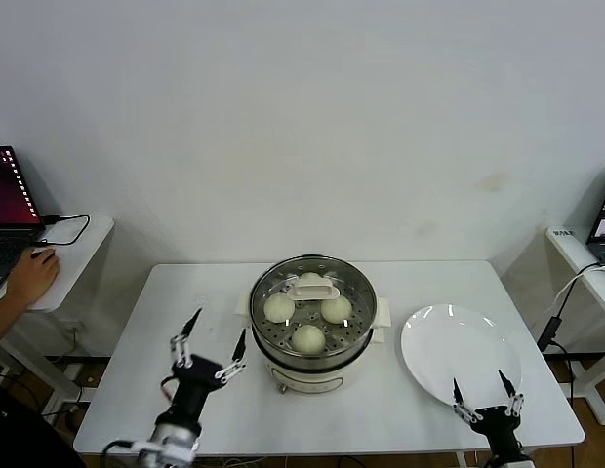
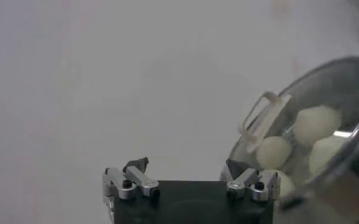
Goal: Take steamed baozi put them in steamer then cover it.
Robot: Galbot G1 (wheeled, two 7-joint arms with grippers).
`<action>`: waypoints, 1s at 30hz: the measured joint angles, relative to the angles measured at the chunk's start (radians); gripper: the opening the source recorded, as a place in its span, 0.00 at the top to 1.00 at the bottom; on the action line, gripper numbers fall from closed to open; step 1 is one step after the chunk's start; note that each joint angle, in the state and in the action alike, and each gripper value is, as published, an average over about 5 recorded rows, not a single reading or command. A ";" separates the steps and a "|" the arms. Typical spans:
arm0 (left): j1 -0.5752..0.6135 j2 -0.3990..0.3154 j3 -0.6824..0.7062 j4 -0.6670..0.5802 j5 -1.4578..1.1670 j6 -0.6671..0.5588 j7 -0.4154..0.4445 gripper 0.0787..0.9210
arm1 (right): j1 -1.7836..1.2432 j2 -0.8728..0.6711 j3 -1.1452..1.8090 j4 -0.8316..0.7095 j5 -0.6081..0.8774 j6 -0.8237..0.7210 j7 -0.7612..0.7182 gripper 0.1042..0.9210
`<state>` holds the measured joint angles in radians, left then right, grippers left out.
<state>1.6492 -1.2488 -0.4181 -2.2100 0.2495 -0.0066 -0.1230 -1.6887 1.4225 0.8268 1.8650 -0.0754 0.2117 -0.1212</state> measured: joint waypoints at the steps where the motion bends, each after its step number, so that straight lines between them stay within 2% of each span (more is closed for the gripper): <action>1: 0.022 -0.003 -0.008 0.000 -0.055 -0.021 -0.010 0.12 | -0.009 -0.004 -0.003 0.005 0.011 0.002 -0.001 0.12; 11: 0.165 -0.021 -0.070 0.067 -0.376 -0.181 -0.051 0.12 | -0.085 -0.023 -0.059 0.038 0.064 0.014 -0.018 0.12; 20: 0.229 -0.030 -0.076 0.130 -0.459 -0.246 -0.041 0.12 | -0.125 -0.029 -0.102 0.072 0.094 0.003 -0.025 0.12; 30: 0.263 -0.029 -0.077 0.155 -0.493 -0.266 -0.026 0.12 | -0.143 -0.032 -0.116 0.088 0.116 -0.016 -0.027 0.12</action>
<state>1.9125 -1.2776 -0.4955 -2.0554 -0.2435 -0.2726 -0.1489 -1.8316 1.3900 0.7112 1.9531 0.0406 0.1952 -0.1483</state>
